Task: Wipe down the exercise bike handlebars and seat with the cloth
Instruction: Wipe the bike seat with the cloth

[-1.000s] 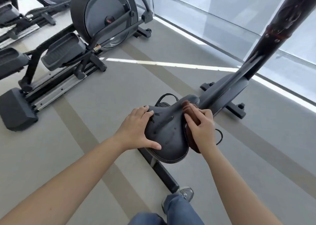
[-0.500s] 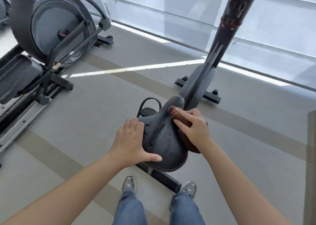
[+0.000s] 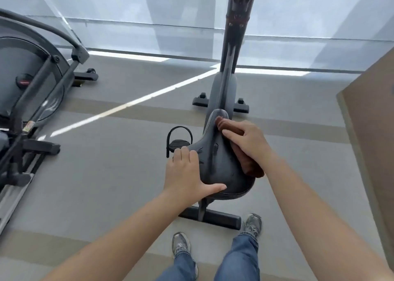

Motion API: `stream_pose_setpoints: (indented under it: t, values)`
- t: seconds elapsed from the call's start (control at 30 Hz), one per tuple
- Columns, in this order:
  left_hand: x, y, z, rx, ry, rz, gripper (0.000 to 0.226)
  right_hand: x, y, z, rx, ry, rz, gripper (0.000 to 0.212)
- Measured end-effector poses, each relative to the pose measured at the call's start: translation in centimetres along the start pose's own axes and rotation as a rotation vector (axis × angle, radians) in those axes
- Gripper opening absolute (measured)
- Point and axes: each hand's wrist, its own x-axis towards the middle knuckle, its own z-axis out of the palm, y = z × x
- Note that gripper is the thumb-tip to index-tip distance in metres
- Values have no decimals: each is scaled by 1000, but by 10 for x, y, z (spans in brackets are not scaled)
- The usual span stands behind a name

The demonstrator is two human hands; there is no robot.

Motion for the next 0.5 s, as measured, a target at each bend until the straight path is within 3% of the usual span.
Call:
stream_pose_setpoints:
  t: [0.1, 0.23, 0.37, 0.5]
  values:
    - [2, -5, -2, -25, -12, 68, 90, -56, 6, -12, -57, -54, 10, 33]
    - [3, -17, -5, -61, -29, 158, 85, -96, 10, 0, -121, 143, 77, 31]
    - [5, -32, -1, -164, -2, 225, 80, -64, -11, 29, -324, 272, 87, 31]
    - [6, -46, 6, -235, 70, 292, 81, -28, -28, 47, -531, 233, -11, 34]
